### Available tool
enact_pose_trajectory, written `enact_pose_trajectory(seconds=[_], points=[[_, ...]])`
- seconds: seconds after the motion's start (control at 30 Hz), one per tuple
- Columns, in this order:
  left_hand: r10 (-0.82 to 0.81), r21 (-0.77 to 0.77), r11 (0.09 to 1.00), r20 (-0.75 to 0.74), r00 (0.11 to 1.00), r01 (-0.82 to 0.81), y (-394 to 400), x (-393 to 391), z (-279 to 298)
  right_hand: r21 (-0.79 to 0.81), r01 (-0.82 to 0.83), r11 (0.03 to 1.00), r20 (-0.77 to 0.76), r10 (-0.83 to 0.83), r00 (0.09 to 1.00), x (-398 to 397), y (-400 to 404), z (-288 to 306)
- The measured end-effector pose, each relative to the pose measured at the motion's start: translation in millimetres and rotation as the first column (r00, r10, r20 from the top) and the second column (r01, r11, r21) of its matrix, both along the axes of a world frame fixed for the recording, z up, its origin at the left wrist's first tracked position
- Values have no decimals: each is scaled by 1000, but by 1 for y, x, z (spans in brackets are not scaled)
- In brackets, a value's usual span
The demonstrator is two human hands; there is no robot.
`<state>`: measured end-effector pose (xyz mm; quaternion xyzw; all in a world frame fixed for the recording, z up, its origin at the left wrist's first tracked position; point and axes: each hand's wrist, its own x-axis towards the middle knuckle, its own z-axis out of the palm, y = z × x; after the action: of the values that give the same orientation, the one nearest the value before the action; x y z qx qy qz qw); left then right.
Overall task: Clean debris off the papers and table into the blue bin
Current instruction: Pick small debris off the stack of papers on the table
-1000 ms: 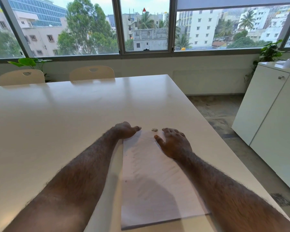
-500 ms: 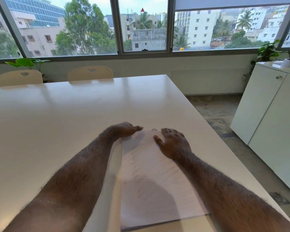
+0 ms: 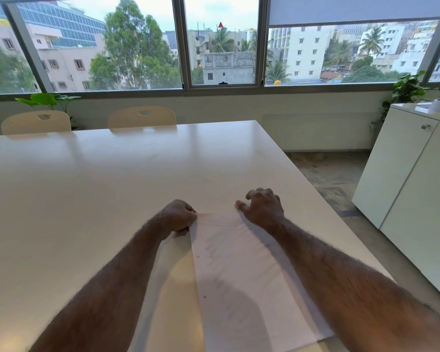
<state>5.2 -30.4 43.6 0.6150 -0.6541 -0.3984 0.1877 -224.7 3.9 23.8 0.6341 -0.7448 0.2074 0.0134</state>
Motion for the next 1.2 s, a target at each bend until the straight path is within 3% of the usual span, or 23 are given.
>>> enact_pose_trajectory(seconds=[0.2,0.33,0.5,0.63,0.73,0.83,0.97,1.07,1.2], points=[[102,29,995,-81,991,-100,19,11,-6,88,33,996,-22,-31,999,15,-15,6],[191,41,981,-148,970,-188,33,15,-8,-55,37,998,80,-32,996,27,-7,12],[238,-29,969,-164,957,-246,48,17,-11,-58,-143,988,287,154,946,60,27,14],[161,-80,981,-154,975,-175,55,22,-12,-72,-258,963,233,268,935,73,48,-3],[-89,-158,984,-56,995,79,61,31,-13,-63,-294,954,170,300,939,72,52,-8],[-224,-253,925,238,945,283,62,37,-17,-78,-294,953,161,303,939,70,52,-9],[-187,-251,920,397,899,302,64,43,-24,-59,-300,952,116,305,945,71,52,-8],[-170,-242,929,394,903,281,65,47,-28,-60,-339,939,136,344,929,80,53,-2],[-173,-241,932,364,915,272,64,49,-31,27,-498,867,259,475,841,101,52,9]])
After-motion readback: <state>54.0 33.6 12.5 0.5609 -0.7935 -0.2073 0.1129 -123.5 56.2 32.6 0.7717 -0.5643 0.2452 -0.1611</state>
